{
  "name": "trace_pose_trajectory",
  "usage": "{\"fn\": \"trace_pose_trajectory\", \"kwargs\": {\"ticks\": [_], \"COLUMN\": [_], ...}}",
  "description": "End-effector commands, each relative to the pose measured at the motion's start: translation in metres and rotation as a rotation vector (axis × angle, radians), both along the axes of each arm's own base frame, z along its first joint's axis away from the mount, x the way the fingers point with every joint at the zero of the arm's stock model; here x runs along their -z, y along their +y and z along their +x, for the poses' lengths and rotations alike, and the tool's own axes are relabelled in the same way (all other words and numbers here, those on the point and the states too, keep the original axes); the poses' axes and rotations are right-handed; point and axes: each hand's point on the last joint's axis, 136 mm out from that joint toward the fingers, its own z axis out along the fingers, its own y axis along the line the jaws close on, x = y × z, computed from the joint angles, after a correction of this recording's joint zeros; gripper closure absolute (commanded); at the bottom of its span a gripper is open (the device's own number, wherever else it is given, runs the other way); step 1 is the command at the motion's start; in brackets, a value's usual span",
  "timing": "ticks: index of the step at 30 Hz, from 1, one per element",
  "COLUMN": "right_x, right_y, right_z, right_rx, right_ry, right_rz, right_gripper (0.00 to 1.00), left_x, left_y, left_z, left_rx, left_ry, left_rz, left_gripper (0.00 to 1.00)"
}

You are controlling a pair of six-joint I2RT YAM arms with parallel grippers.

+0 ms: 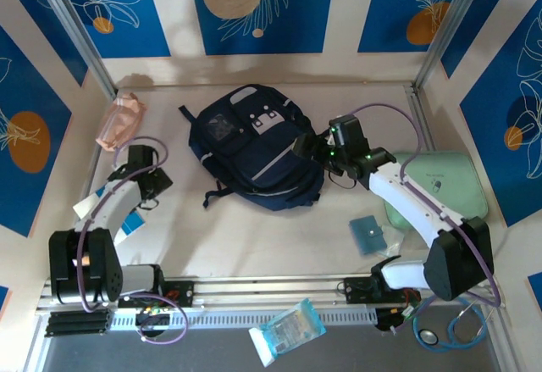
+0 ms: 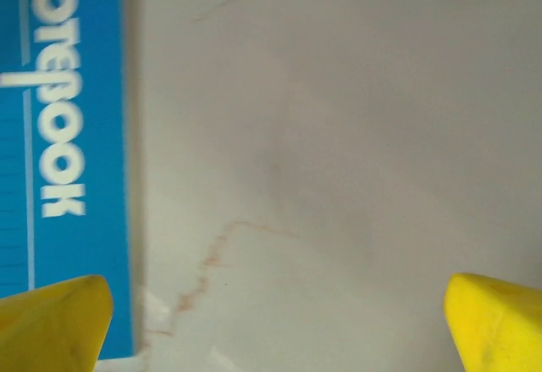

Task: Pack books, pencil case, and school supplies into a backpack

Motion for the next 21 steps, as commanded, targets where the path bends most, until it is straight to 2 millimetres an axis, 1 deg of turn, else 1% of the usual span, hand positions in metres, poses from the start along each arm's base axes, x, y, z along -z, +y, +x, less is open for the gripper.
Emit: {"fn": "trace_pose_trajectory", "kwargs": {"ticks": [1,4,9,13,16,21], "right_x": [-0.012,-0.014,-0.015,-0.013,-0.012,-0.011], "right_y": [0.016,0.020,0.018,0.017,0.017,0.017], "right_z": [0.001,0.001,-0.001,-0.001,0.001,0.003], "right_rx": [-0.044,-0.058,-0.060,-0.064,-0.058,-0.049], "right_ry": [-0.012,-0.018,-0.024,-0.020,-0.010,-0.007], "right_rz": [0.038,0.044,0.033,0.030,0.040,0.047], "right_gripper": [0.03,0.03,0.03,0.03,0.03,0.03], "left_x": [-0.003,0.005,0.014,0.024,0.032,0.041], "left_y": [0.012,0.028,0.055,0.070,0.073,0.063], "left_z": [0.014,0.014,0.017,0.015,0.015,0.017], "left_rx": [-0.066,-0.110,-0.143,-0.158,-0.158,-0.139], "left_ry": [-0.093,-0.086,-0.065,-0.022,-0.012,-0.020], "left_rz": [-0.076,-0.093,-0.125,-0.138,-0.164,-0.220], "left_gripper": [0.01,0.00,0.00,0.00,0.00,0.01]}}
